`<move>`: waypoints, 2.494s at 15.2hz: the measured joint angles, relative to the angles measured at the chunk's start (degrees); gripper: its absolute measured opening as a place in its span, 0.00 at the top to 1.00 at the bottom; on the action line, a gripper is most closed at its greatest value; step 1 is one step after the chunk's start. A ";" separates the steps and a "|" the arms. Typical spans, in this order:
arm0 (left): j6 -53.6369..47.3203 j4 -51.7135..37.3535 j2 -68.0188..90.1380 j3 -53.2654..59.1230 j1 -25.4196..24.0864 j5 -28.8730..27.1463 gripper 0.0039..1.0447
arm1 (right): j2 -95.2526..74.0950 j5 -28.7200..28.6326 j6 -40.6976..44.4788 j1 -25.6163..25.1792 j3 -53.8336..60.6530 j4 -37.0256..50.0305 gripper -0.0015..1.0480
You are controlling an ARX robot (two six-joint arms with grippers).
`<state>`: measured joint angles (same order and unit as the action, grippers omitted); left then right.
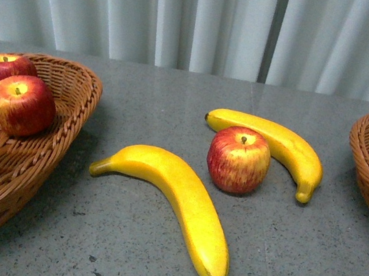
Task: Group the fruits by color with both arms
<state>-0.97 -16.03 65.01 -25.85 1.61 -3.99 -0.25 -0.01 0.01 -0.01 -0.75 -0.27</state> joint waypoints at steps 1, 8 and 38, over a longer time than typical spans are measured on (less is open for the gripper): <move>0.61 -0.26 -0.11 0.07 0.87 0.59 0.13 | 0.00 0.02 0.00 0.00 0.00 0.00 0.06; -4.04 -3.39 6.16 -14.03 17.55 3.80 0.06 | 0.00 0.02 0.00 0.00 0.00 0.00 0.06; -10.54 -12.41 26.16 -26.77 22.73 -1.75 0.32 | 0.00 0.02 0.00 0.00 0.00 0.00 0.06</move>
<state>-11.51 -28.45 91.18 -52.62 24.34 -5.74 -0.25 0.01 0.01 -0.01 -0.75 -0.27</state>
